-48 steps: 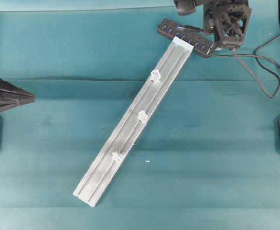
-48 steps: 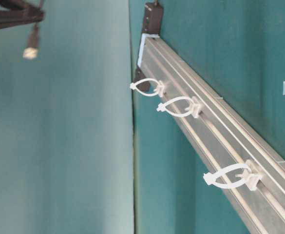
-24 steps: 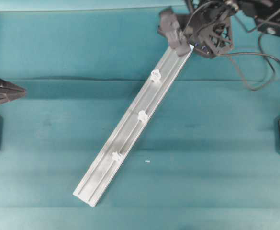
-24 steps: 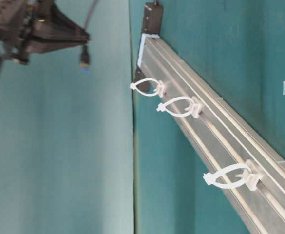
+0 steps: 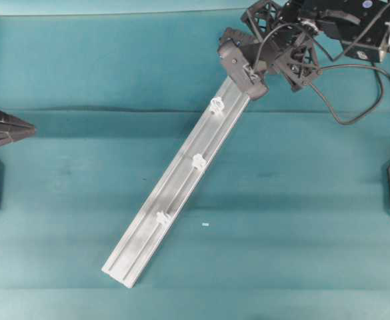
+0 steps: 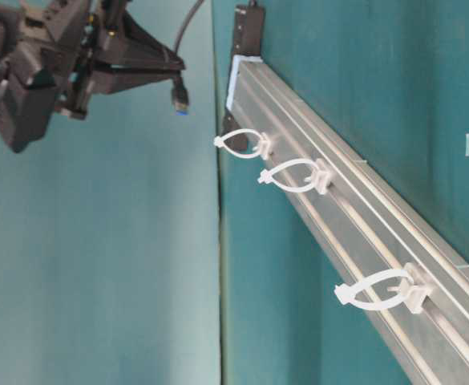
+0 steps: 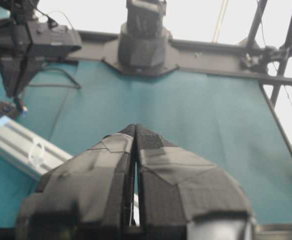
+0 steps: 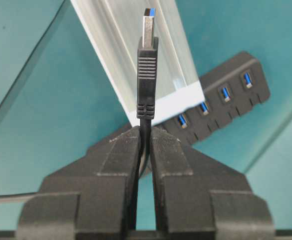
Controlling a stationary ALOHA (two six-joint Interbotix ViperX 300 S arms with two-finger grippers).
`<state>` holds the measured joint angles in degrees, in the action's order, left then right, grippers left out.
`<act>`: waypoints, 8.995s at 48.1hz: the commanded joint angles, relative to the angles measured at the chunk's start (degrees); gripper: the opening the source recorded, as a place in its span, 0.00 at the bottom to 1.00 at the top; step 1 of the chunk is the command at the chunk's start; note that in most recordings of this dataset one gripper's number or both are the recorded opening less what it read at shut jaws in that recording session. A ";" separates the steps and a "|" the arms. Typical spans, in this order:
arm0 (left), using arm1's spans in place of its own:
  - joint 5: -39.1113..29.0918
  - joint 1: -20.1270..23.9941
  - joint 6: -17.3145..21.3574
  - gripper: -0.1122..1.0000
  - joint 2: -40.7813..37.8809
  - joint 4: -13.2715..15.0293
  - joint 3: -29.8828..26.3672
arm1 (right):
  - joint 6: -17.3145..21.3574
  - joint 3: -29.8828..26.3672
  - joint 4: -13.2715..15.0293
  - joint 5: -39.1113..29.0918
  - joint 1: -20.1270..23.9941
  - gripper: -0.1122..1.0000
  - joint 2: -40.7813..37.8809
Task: Pass the USB cable through three rings with both arms.
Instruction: 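Insert the plug through the first white ring with the right gripper, then bring the left gripper to the plug beyond the first ring and grasp it, then open the right gripper and pull the cable through with the left gripper, then hand the plug from the left gripper back to the right gripper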
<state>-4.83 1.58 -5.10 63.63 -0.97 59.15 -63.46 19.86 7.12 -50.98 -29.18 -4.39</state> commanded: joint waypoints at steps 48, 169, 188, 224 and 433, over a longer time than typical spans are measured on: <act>0.00 0.00 0.00 0.10 -1.05 -0.18 -1.49 | -0.88 -0.70 0.18 6.50 2.99 0.16 -7.12; 17.05 11.87 -9.49 0.82 -63.81 -0.35 -17.40 | -0.62 0.70 -18.19 16.08 5.01 0.16 -7.03; 24.17 14.15 -9.05 0.83 -70.40 -0.35 -19.34 | -0.70 0.88 -20.48 16.44 4.92 0.16 -7.03; 25.58 14.24 -5.45 0.82 -74.62 -0.35 -23.73 | -0.70 0.88 -20.48 16.52 4.66 0.16 -7.03; 24.17 9.23 -23.64 0.19 -67.50 -0.35 -21.27 | 12.39 2.02 -13.10 23.82 12.13 0.18 -3.69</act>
<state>18.72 11.87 -28.92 -6.77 -1.14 38.41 -50.89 22.85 -6.33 -28.56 -17.40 -8.17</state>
